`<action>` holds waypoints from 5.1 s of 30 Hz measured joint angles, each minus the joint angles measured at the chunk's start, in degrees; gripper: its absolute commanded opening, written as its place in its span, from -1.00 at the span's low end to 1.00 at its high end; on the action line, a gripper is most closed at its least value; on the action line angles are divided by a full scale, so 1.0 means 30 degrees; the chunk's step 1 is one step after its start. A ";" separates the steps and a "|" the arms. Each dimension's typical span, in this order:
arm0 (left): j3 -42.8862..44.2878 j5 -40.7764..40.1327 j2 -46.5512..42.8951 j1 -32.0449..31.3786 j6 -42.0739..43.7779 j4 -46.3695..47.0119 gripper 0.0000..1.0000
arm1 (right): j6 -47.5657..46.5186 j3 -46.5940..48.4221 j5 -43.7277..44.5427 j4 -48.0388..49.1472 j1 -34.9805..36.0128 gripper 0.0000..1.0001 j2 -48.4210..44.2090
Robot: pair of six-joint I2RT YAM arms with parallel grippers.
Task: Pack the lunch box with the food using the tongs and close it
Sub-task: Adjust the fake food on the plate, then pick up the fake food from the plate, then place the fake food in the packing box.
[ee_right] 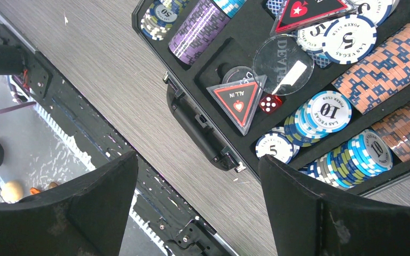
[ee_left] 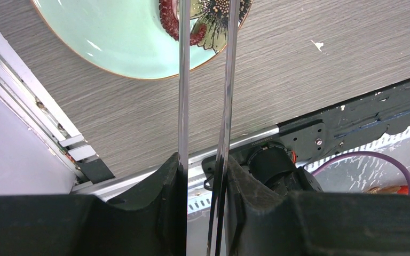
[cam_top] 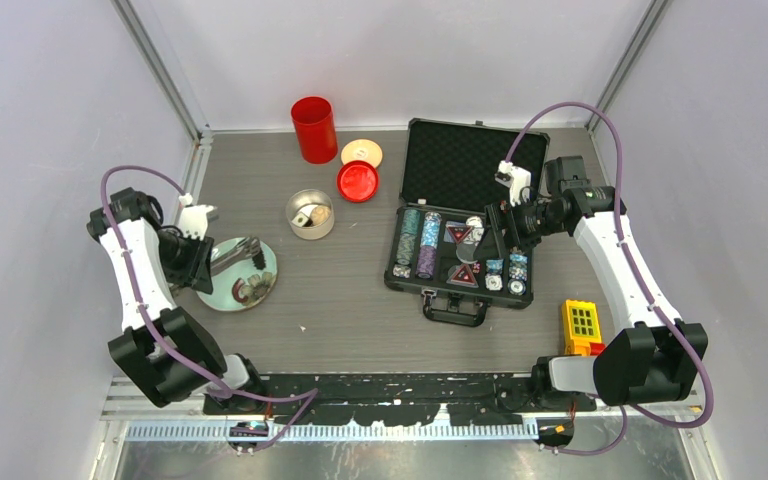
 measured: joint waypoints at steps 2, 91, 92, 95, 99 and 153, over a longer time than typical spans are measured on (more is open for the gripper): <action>0.0000 0.0029 0.0000 0.0007 -0.0015 -0.0029 -1.00 | 0.0000 0.0000 0.0000 0.0000 0.0000 0.75 0.0000; 0.3002 -0.0852 0.1224 -0.2382 -0.3621 0.2841 -1.00 | -0.0080 -0.0117 0.0350 -0.0146 0.0000 0.75 -0.0182; 0.3738 -0.0379 0.1625 -0.2419 -0.4014 0.2841 -1.00 | -0.0080 -0.0109 0.0350 -0.0153 0.0000 0.75 -0.0182; 0.5530 0.0510 0.2681 -0.2652 -0.4954 0.3432 -1.00 | -0.0080 -0.0109 0.0357 -0.0153 0.0000 0.75 -0.0182; 0.7621 0.0969 0.4116 -0.3519 -0.6171 0.4568 -1.00 | -0.0080 -0.0066 0.0379 -0.0175 0.0000 0.75 -0.0175; 1.7748 -0.1428 1.5140 -0.9981 -1.1897 1.0047 -0.07 | 0.0022 0.0153 0.1086 -0.0189 0.0000 0.75 -0.0255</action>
